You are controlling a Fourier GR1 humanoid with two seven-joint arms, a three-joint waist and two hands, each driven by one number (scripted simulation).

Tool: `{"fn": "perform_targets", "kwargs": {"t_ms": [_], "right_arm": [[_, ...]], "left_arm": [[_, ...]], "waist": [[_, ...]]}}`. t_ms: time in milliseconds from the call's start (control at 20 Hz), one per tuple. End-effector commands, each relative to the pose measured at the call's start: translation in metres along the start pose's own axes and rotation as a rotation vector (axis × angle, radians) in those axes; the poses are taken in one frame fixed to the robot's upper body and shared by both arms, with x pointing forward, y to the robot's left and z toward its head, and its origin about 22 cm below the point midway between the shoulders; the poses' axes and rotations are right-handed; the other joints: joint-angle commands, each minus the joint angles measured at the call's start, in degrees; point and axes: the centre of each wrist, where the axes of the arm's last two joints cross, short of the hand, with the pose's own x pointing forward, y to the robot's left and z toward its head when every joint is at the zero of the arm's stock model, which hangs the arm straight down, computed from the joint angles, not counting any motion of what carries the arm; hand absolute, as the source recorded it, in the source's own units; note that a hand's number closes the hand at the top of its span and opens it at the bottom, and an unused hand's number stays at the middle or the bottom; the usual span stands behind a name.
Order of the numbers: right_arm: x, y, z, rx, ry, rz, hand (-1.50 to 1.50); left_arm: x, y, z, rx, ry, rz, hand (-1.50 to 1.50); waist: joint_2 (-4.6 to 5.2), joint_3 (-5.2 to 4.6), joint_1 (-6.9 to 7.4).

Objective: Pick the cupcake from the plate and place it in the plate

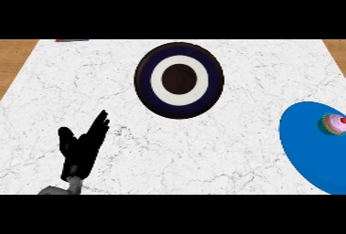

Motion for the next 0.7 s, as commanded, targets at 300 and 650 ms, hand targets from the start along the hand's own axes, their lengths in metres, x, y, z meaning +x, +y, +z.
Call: {"fn": "perform_targets", "kwargs": {"t_ms": [300,650], "right_arm": [[0.005,0.059,-0.015,0.095,0.034,-0.016,-1.5],[0.012,0.076,-0.016,0.082,0.057,0.067,-1.5]], "left_arm": [[0.01,0.0,0.006,-0.007,0.022,0.014,0.0],[-0.011,0.005,-0.007,0.016,0.045,0.013,0.0]], "waist": [[-0.03,-0.1,-0.56],[0.08,-0.11,-0.6]]}}
